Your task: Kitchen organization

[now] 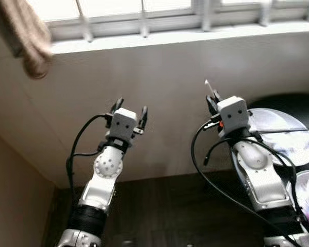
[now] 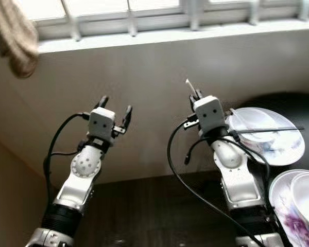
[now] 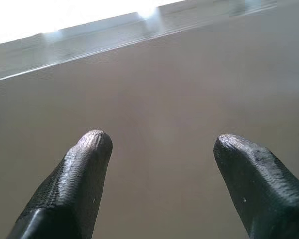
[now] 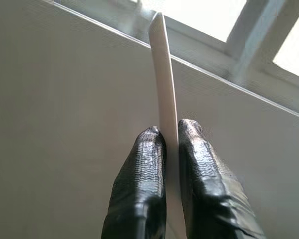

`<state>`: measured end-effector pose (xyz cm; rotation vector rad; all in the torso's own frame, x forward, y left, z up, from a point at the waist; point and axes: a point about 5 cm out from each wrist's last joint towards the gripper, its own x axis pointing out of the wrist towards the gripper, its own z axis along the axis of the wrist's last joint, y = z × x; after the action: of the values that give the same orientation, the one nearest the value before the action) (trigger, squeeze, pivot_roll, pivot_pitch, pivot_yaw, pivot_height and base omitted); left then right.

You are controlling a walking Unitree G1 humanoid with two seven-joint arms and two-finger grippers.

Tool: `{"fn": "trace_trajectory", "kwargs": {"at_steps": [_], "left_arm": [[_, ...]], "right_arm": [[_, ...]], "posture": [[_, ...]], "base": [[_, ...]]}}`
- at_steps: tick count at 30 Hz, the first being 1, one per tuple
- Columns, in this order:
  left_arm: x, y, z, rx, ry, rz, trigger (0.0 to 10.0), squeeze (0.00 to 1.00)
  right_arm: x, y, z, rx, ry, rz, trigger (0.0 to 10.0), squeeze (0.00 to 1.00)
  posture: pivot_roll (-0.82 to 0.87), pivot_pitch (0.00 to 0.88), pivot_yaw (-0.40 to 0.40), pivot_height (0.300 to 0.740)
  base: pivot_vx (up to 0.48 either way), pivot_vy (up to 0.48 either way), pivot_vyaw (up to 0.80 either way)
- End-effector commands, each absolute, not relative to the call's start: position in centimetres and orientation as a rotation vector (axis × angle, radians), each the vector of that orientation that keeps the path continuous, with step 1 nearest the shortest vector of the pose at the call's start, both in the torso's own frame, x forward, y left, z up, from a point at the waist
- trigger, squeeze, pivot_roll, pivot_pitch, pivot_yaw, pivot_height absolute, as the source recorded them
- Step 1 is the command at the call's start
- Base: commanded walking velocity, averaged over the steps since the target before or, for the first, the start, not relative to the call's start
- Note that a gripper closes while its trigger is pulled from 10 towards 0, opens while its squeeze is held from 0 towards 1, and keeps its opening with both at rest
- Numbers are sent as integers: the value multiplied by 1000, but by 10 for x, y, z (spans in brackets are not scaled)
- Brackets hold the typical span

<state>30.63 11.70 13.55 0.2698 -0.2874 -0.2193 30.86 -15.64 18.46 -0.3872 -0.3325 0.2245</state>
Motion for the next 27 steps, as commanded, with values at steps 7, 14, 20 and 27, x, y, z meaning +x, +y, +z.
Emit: {"fn": "trace_trajectory", "kwargs": {"at_steps": [7, 14, 20, 27], "left_arm": [[307, 118, 141, 275, -311, -218, 10000, 0], [307, 120, 143, 283, -327, -213, 10000, 0], [307, 120, 146, 278, -351, -213, 10000, 0], [307, 120, 150, 266, -374, -216, 10000, 0]], "right_arm": [[305, -154, 183, -402, -351, 231, 0, 0], [306, -152, 182, -399, -360, 229, 0, 0], [307, -152, 182, -402, -370, 213, 0, 0], [307, -151, 184, -405, -388, 208, 0, 0]], "posture": [[-125, 0, 7, 740], [-122, 0, 8, 740], [-119, 0, 10, 740], [-118, 0, 10, 740]], "base": [[0, 0, 800], [0, 0, 800], [0, 0, 800], [0, 0, 800]]}}
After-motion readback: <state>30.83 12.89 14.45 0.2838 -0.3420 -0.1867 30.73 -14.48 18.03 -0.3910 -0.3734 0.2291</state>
